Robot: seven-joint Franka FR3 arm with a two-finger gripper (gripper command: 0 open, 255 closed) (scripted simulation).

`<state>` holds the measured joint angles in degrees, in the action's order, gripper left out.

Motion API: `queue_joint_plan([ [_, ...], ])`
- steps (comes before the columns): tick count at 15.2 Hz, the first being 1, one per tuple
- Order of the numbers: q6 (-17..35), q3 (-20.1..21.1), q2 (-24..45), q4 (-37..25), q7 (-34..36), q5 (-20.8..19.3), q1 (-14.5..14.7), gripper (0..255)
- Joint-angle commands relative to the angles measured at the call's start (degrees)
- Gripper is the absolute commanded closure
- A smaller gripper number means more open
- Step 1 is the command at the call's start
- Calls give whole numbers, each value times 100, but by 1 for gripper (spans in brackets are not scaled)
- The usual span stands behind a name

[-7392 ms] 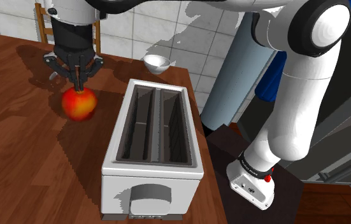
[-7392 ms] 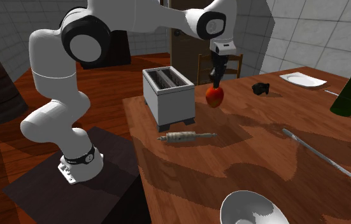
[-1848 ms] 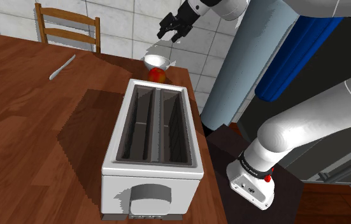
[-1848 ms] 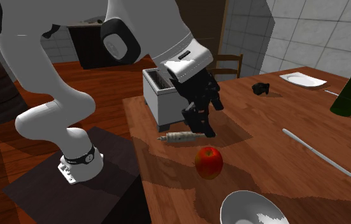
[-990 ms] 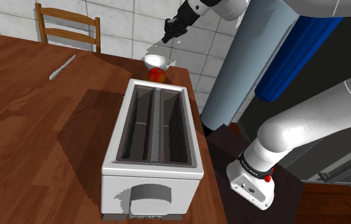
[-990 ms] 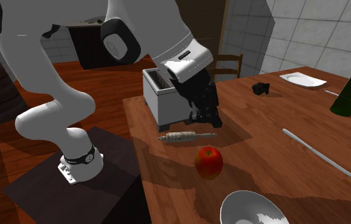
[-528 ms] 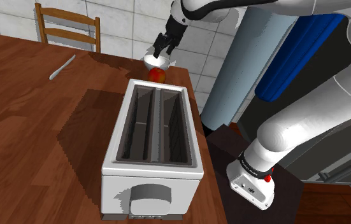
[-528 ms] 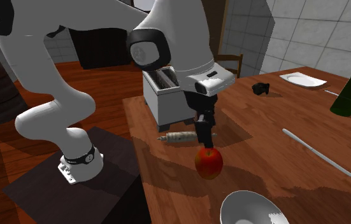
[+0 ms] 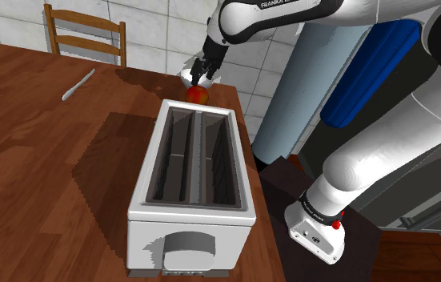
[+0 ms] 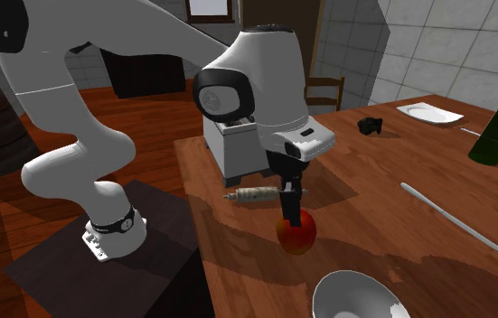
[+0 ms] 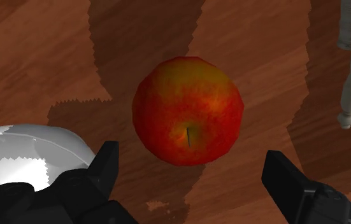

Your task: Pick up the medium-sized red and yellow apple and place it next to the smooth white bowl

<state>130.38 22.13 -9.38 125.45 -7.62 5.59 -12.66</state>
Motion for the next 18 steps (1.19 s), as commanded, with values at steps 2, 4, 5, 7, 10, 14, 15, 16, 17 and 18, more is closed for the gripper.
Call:
queue_joint_plan([
  [2, 99, 15, 64, 36, 19, -26, 0, 0],
  [4, 99, 15, 64, 36, 20, -26, -1, 0],
  [5, 99, 15, 64, 36, 20, -26, -1, 0],
  [7, 99, 15, 64, 36, 20, -26, -1, 0],
  [10, 98, 15, 64, 36, 19, -26, -1, 255],
  [14, 98, 15, 64, 35, 19, -26, -1, 255],
  [15, 98, 15, 64, 36, 19, -26, -1, 255],
  [16, 98, 15, 64, 35, 19, -26, -1, 255],
  [17, 98, 15, 64, 35, 19, -26, -1, 255],
  [18, 98, 15, 63, 35, 19, -26, -1, 255],
])
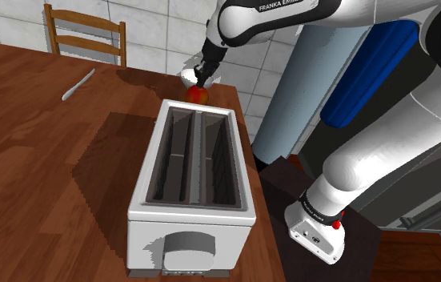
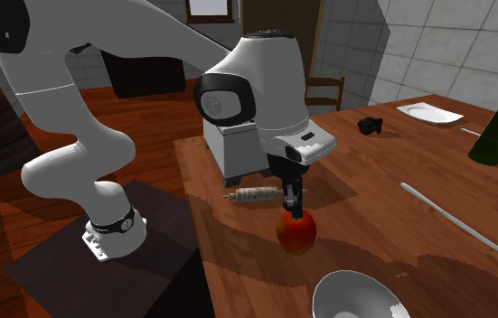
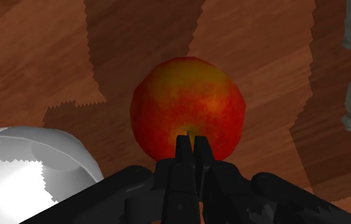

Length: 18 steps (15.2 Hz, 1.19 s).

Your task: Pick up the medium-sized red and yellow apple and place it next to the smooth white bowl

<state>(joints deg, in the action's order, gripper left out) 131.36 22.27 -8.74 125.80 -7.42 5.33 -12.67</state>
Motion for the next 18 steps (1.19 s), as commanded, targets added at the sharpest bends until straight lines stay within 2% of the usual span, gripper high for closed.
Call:
queue_joint_plan([
  [1, -77, -6, -27, -52, -5, 8, 0, 255],
  [18, -1392, -93, -270, -1134, -25, 45, -25, 255],
])
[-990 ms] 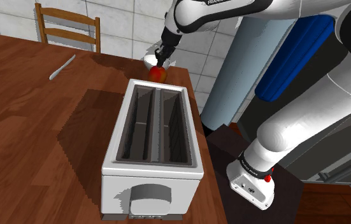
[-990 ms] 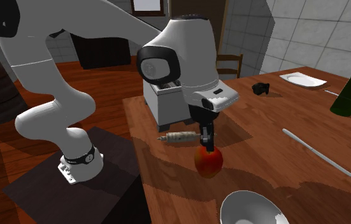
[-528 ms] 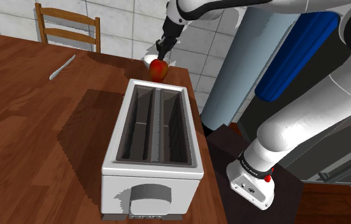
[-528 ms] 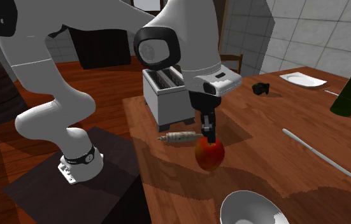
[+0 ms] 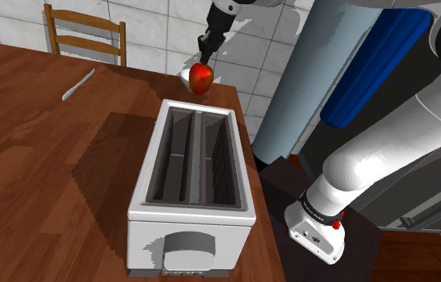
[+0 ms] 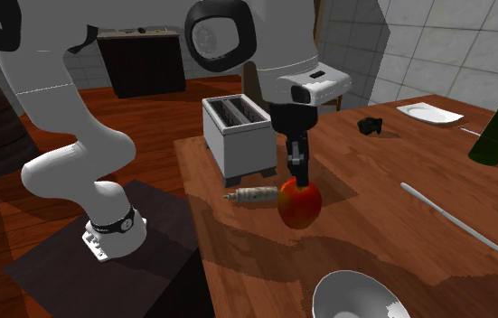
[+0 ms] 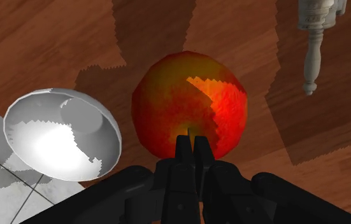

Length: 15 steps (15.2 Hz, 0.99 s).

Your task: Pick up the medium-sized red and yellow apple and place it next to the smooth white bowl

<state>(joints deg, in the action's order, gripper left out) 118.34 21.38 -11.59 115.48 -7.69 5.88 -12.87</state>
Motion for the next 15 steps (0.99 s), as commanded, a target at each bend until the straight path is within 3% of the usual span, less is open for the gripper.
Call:
queue_joint_plan([
  [1, -167, -8, 12, -176, 4, -11, -7, 255],
  [15, -1252, -31, 121, -1366, 70, -84, -38, 255],
])
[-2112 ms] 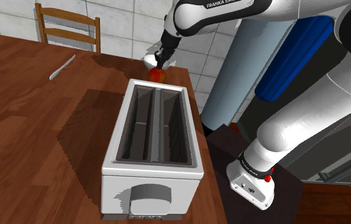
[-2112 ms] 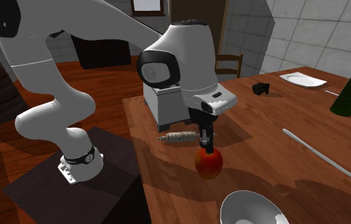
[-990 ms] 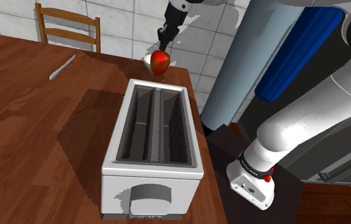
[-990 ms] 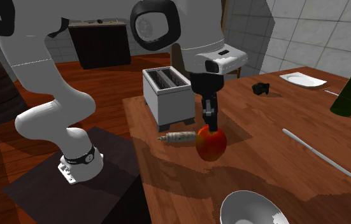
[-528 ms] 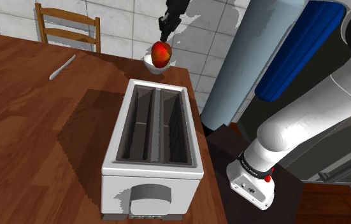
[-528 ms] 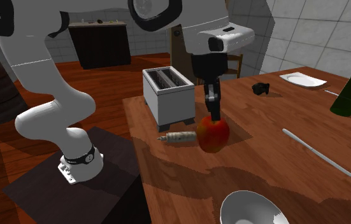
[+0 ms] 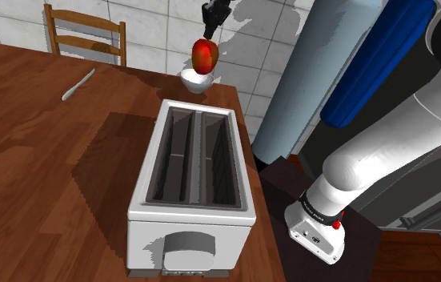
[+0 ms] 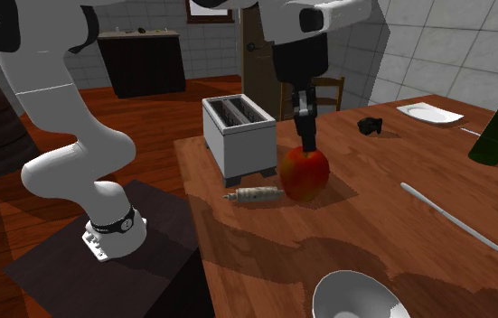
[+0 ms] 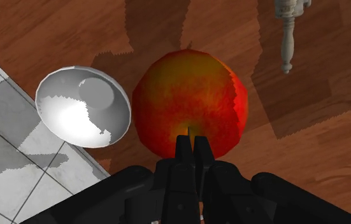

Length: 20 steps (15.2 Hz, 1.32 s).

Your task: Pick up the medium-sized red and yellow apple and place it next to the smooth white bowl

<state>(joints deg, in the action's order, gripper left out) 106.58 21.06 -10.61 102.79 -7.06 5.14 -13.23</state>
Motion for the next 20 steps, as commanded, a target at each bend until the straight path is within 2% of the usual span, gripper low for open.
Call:
queue_joint_plan([
  [1, -155, 2, 41, -193, 14, -19, -4, 255],
  [3, -290, 4, 75, -360, 27, -34, -7, 255],
  [12, -441, -582, 792, -1129, -1008, -74, -465, 255],
  [20, -794, -969, 1822, -2425, -1798, -116, -861, 255],
])
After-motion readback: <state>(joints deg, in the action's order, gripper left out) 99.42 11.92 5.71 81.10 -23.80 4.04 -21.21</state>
